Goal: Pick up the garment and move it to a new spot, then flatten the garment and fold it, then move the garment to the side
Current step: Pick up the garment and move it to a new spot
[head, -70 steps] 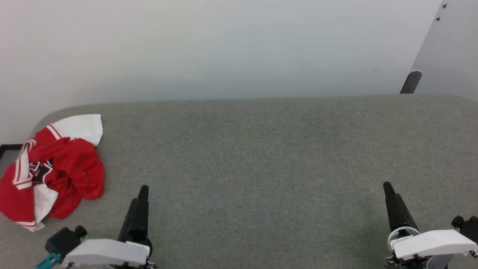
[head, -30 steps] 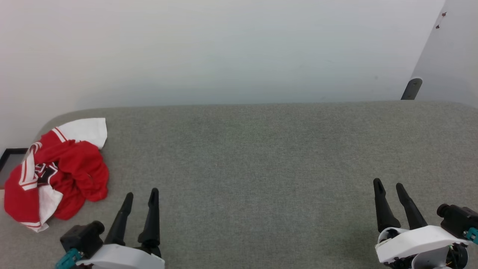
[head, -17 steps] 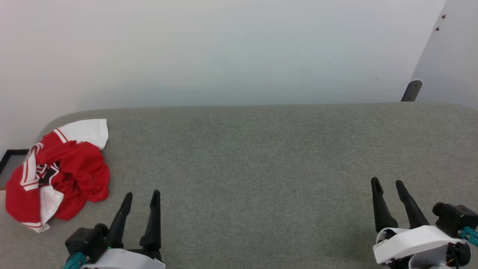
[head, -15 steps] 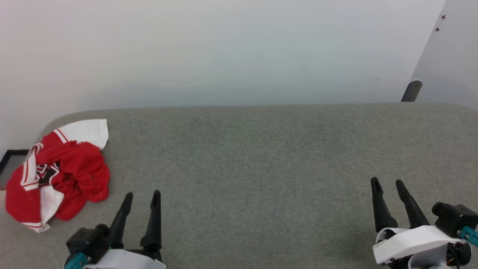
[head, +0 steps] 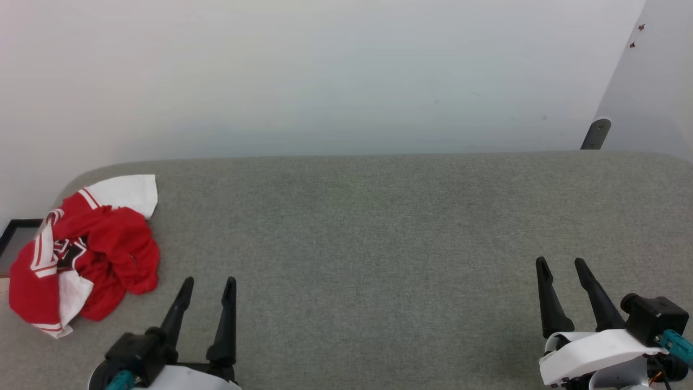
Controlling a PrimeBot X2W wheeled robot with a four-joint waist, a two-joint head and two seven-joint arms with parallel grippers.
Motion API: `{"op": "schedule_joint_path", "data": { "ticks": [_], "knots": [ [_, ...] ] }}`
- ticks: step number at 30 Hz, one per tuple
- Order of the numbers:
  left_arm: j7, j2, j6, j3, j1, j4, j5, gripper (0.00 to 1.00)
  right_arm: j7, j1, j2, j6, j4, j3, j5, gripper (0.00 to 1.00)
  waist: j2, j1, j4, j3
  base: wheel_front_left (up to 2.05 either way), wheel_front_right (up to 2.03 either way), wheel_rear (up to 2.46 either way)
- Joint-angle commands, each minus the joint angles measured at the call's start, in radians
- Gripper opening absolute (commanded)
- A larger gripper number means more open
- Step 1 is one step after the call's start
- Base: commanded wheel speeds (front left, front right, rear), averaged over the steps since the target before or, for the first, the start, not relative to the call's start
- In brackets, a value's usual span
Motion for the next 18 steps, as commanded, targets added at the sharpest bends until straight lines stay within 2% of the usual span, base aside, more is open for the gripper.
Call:
{"op": "schedule_joint_path", "data": {
  "ticks": [1,7,18],
  "knots": [
    [-0.009,0.004,-0.004,0.001,0.008,-0.002,0.022,1.0,-0.007,0.007,0.001,0.001,-0.004,-0.005,-0.022,1.0,0.0,0.0,0.0,-0.001,0.0,0.0,0.0],
    [-0.019,0.005,-0.007,0.002,0.013,-0.001,0.059,1.0,-0.011,0.011,0.001,0.001,-0.004,-0.009,-0.064,1.0,0.0,0.0,0.0,-0.003,0.0,0.0,0.0],
    [-0.016,-0.001,-0.013,0.01,0.009,0.006,0.059,1.0,-0.003,0.014,0.002,0.001,-0.006,-0.017,-0.067,1.0,0.0,0.0,0.003,-0.006,0.0,0.0,0.0]
  ]
}}
